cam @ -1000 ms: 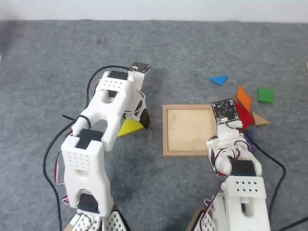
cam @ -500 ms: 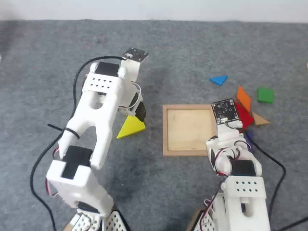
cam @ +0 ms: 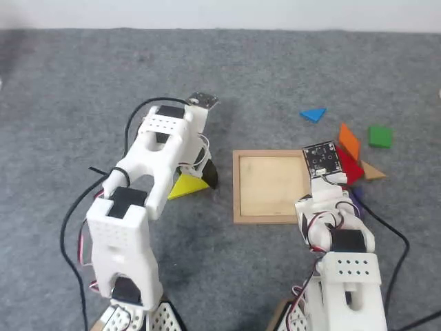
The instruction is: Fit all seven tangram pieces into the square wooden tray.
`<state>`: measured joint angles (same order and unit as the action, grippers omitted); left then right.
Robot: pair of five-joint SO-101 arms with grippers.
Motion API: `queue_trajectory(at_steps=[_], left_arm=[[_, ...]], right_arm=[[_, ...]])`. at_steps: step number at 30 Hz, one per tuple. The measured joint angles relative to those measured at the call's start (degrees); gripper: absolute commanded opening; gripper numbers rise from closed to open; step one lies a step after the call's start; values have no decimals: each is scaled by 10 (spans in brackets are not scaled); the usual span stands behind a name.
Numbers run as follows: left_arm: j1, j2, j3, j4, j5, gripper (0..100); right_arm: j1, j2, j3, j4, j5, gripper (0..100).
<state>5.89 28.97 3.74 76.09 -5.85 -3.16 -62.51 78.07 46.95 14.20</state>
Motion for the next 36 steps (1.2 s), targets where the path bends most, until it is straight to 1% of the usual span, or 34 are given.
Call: queue_trajectory(at_steps=[6,10,15,20,26,30,33,36], left_arm=[[0,15,-9,0,0,322],[0,17,-11,1,2,272],[4,19,-15,6,2,261],[5,20,-18,11,2,207],[9,20,-19,8,2,213],[10,19,-20,13,-6,311],[-11,12,-44,57,-21,321],[-64,-37,-110,98,-33,319]], right_arm=[[0,0,0,0,0,126],[0,0,0,0,0,126],[0,0,0,0,0,126],[0,0,0,0,0,126],[0,0,0,0,0,126],[0,0,0,0,0,126],[0,0,0,1,0,128],[0,0,-4,29,18,130]])
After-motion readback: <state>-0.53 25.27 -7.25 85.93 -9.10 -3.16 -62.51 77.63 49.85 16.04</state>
